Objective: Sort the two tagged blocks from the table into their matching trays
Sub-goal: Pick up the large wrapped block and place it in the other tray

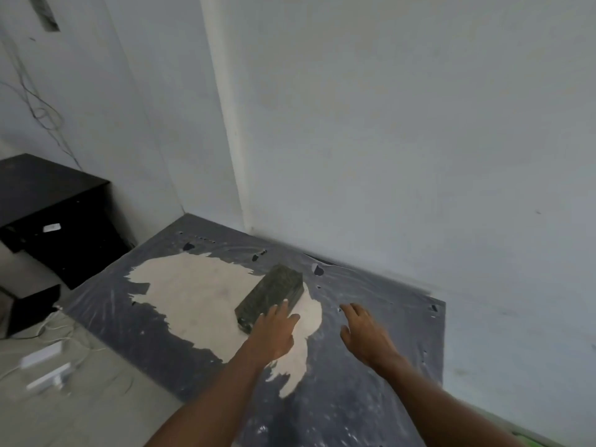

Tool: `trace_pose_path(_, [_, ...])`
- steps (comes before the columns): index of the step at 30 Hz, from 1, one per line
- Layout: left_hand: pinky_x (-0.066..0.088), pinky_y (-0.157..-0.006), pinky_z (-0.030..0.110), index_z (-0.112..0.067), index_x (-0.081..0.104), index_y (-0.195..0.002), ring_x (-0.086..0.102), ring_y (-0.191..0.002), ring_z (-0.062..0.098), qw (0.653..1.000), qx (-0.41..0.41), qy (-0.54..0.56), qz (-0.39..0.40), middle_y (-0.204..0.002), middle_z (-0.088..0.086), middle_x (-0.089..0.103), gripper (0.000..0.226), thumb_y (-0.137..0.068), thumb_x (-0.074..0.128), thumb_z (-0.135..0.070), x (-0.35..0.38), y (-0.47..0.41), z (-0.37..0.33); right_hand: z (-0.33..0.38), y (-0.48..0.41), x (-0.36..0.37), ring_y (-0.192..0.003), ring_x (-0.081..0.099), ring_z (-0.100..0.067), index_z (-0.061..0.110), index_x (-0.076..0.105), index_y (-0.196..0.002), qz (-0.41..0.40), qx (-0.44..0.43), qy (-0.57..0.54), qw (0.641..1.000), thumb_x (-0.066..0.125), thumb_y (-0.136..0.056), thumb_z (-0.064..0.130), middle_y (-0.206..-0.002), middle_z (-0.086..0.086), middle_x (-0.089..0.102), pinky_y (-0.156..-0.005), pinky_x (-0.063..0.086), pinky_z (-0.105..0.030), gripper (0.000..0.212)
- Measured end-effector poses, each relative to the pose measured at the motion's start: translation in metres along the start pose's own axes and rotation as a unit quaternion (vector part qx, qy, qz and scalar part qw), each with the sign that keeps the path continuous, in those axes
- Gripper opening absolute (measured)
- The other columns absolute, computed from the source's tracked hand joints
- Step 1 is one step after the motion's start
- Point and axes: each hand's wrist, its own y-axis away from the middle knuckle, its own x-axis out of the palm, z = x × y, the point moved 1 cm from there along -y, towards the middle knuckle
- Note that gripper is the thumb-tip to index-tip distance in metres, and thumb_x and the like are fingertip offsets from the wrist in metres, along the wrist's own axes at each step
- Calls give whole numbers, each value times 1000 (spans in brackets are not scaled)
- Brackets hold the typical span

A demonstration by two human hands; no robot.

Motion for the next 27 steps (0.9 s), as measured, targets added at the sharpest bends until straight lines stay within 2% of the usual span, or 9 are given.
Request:
trace_pose_path(9, [30, -120, 53, -21, 32, -153, 20, -151, 39, 997, -34, 1, 70, -168, 14, 8, 52, -104, 48, -31, 3, -50, 64, 22, -68, 53, -127, 49, -28, 15, 39, -141, 42, 7, 15, 999, 50, -96, 23, -143, -10, 48, -103, 47, -41, 47])
trace_pose_path(17, [38, -115, 51, -21, 28, -151, 27, -146, 39, 995, -33, 7, 91, -166, 16, 13, 58, -101, 53, -37, 20, -88, 96, 30, -98, 85, -131, 45, -26, 14, 35, -145, 59, 40, 30, 997, 48, -96, 23, -147, -10, 44, -106, 44, -40, 51])
trace_pose_path(21, [27, -117, 62, -24, 16, -156, 16, -149, 46, 992, -42, 16, 117, -168, 14, 5, 78, -95, 51, -57, 40, -106, 104, 36, -103, 98, -130, 46, -25, 15, 36, -144, 55, 82, 20, 995, 49, -97, 25, -146, -10, 45, -103, 46, -40, 50])
trace_pose_path(24, [17, -115, 72, -29, 2, -159, 4, -150, 52, 993, -46, 12, 104, -169, 10, -4, 96, -88, 54, -68, 57, -115, 106, 40, -104, 109, -126, 49, -25, 16, 37, -143, 50, 107, 17, 993, 50, -97, 26, -143, -9, 48, -101, 48, -39, 49])
trace_pose_path(27, [23, -112, 74, -33, -1, -158, 6, -148, 54, 994, -48, 25, 90, -169, 8, -5, 96, -88, 58, -63, 65, -122, 106, 43, -104, 115, -123, 51, -24, 16, 39, -142, 43, 129, 16, 991, 50, -95, 26, -140, -8, 50, -97, 50, -37, 49])
